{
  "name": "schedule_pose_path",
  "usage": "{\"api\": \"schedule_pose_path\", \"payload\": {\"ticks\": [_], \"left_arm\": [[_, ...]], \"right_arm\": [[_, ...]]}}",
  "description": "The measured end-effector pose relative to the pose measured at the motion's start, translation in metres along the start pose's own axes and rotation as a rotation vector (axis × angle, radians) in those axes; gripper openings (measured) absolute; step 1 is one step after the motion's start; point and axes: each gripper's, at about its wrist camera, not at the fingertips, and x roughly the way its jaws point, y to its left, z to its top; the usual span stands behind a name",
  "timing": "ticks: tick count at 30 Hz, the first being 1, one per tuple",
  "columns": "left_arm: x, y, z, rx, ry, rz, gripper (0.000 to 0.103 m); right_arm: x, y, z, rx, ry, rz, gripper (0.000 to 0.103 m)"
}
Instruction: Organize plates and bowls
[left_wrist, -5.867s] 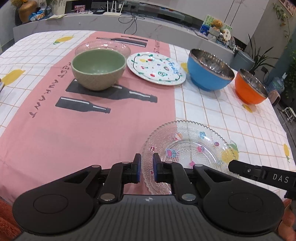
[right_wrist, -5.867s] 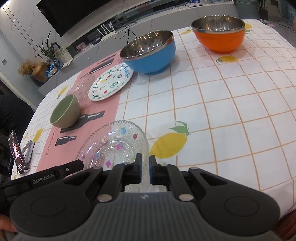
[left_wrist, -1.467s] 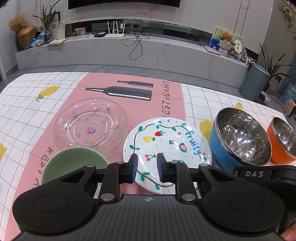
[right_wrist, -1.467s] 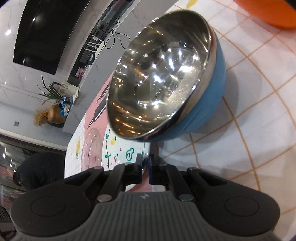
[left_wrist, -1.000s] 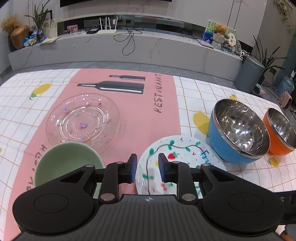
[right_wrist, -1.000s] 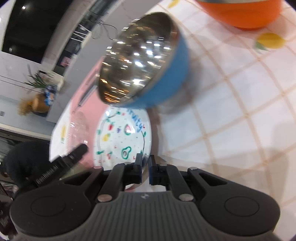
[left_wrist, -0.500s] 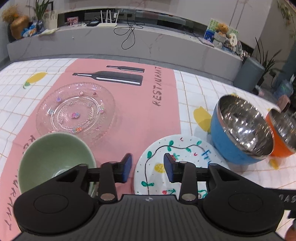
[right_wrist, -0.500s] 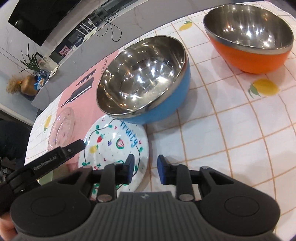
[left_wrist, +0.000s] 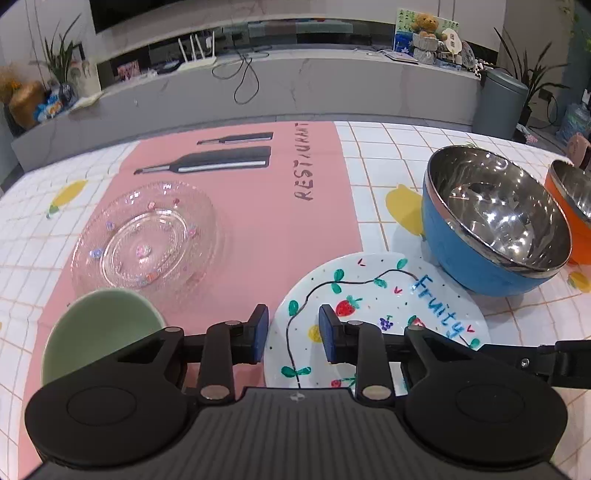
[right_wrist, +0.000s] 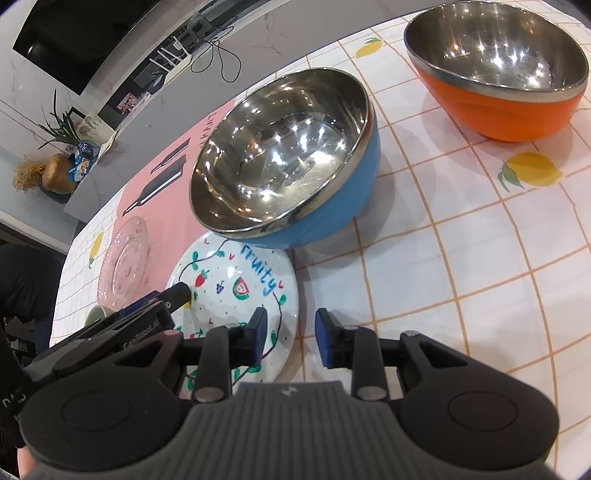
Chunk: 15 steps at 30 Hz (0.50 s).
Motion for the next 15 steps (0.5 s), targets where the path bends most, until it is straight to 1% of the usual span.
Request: {"api": "schedule_pose_path", "payload": {"ticks": [6, 8, 11, 13, 14, 15], "left_arm": [[-0.004, -0.003, -0.001, 0.017, 0.033, -0.028, 0.032], [-0.006, -0.004, -0.001, 0.01, 0.055, -0.056, 0.032], [-0.008, 0.0, -0.001, -0.017, 0.083, -0.089, 0.029], [-0.006, 0.003, 0.0, -0.041, 0.082, -0.092, 0.029], [-0.005, 0.004, 0.0, -0.055, 0.071, -0.079, 0.029], [-0.003, 0.004, 0.0, -0.057, 0.062, -0.063, 0.031]], "right_arm": [[-0.004, -0.001, 0.004, 0.018, 0.009, -0.022, 0.028], [-0.005, -0.002, 0.007, 0.023, 0.016, -0.03, 0.028], [-0.006, -0.003, 0.01, 0.033, 0.021, -0.034, 0.028], [-0.006, -0.003, 0.011, 0.038, 0.023, -0.031, 0.028], [-0.006, -0.003, 0.012, 0.039, 0.023, -0.03, 0.028], [-0.005, -0.003, 0.012, 0.037, 0.021, -0.029, 0.028]]}}
